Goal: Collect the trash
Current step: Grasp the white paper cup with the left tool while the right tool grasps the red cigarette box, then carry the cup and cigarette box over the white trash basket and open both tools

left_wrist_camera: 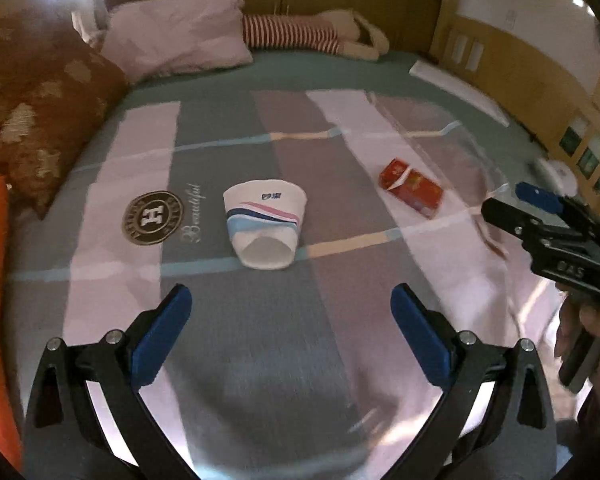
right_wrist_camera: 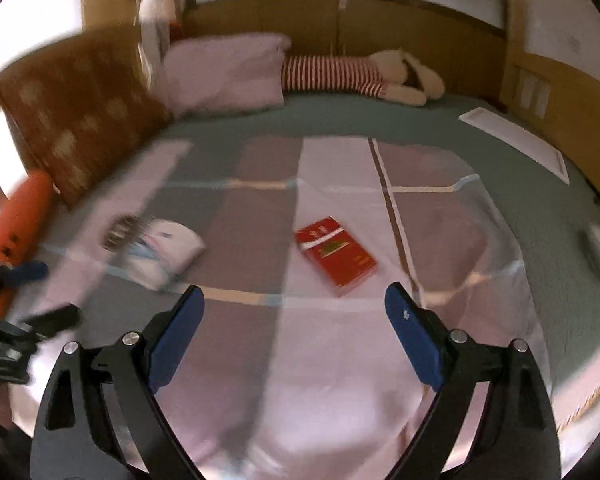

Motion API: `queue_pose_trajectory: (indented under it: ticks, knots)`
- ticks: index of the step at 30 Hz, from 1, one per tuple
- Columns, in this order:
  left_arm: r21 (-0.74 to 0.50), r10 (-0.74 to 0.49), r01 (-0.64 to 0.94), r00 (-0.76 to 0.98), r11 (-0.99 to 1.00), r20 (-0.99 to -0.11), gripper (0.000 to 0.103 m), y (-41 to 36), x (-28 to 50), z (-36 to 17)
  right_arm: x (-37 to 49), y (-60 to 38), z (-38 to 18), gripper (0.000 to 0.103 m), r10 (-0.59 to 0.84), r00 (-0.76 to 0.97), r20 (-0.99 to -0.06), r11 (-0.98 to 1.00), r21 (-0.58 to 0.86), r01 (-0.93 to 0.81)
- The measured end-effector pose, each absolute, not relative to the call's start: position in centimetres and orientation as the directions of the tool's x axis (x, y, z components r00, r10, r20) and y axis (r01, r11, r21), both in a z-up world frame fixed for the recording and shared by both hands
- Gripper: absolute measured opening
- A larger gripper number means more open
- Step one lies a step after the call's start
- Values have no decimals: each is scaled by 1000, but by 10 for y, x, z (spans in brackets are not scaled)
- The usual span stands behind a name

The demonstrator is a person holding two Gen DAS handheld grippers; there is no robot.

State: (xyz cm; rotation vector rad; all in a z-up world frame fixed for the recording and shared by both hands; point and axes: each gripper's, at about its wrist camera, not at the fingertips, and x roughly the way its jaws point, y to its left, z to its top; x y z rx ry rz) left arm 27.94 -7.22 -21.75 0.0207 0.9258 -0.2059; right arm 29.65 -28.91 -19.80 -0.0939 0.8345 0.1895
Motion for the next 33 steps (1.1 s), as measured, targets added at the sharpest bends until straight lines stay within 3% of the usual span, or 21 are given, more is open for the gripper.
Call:
queue_pose_trajectory:
  ticks: [6, 16, 17, 18, 20, 22, 23, 29, 33]
  knots:
    - [-79, -151, 156, 528, 985, -836, 99, -73, 331, -257, 352, -307, -245, 90, 127, 607, -785, 974, -17, -226]
    - [-72, -132, 140, 484, 988, -865, 99, -78, 382, -289, 405, -306, -275, 90, 179, 548, -817, 953, 5, -303]
    - [-70, -131, 142, 481, 987, -867, 98, -79, 385, -291, 410, -305, -280, 90, 175, 539, -824, 955, 8, -298]
    - [-69, -130, 142, 477, 987, -869, 90, -80, 387, -294, 413, -303, -283, 90, 163, 531, -832, 957, 2, -291]
    - [-95, -152, 147, 448, 985, -881, 72, -80, 391, -301, 416, -302, -290, 77, 175, 494, -852, 956, 26, -293]
    - [-101, -159, 149, 455, 984, -876, 70, -80, 389, -300, 415, -302, -290, 61, 179, 488, -854, 957, 37, -287]
    - [-90, -152, 153, 464, 984, -873, 68, -80, 388, -298, 413, -304, -287, 58, 194, 487, -852, 960, 63, -272]
    - [-51, -115, 131, 552, 990, -826, 64, -72, 362, -257, 372, -304, -244, 56, 248, 514, -821, 965, 165, -201]
    - [-16, -105, 144, 633, 989, -767, 65, -69, 324, -205, 316, -286, -191, 56, 258, 613, -747, 965, 171, -198]
